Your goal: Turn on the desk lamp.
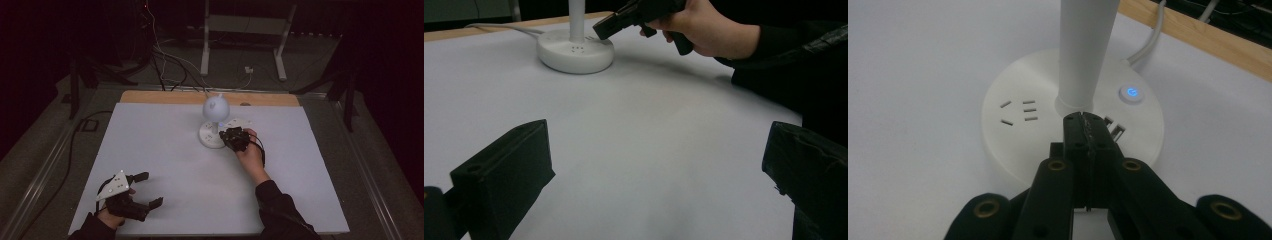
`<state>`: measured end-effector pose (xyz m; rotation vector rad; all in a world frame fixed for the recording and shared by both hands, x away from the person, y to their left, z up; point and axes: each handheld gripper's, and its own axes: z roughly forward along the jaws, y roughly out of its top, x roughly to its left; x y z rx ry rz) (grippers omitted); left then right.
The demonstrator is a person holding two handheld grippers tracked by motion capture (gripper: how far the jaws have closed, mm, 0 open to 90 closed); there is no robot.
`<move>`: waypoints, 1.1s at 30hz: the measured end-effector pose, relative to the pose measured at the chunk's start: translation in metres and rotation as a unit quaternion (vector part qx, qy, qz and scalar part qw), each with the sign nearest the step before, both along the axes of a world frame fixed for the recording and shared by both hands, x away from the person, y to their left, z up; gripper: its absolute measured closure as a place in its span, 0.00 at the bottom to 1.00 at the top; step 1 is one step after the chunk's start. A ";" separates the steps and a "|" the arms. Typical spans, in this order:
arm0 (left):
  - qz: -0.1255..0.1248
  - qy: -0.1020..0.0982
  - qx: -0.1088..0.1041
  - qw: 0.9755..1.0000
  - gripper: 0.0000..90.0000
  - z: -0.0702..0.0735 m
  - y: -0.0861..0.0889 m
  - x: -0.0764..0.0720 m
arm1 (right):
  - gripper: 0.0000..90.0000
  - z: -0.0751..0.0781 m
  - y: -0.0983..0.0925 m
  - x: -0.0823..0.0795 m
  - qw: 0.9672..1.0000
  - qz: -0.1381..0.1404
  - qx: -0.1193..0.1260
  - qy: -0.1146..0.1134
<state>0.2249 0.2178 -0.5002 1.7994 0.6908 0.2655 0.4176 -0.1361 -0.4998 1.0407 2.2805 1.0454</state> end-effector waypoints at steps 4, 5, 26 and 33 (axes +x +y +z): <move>0.000 0.001 -0.001 1.000 0.00 0.000 0.000 0.000 | 1.00 -0.001 0.001 0.000 1.000 -0.002 -0.002 0.001; 0.000 0.000 0.000 1.000 0.00 0.000 0.000 0.000 | 1.00 -0.002 0.000 0.000 1.000 -0.002 -0.001 0.003; 0.000 0.001 -0.001 1.000 0.00 0.000 0.000 0.000 | 1.00 -0.005 0.001 0.000 1.000 -0.005 0.006 0.007; 0.000 0.001 0.000 1.000 0.00 0.000 0.000 0.000 | 1.00 -0.006 0.001 0.000 1.000 -0.006 0.007 0.005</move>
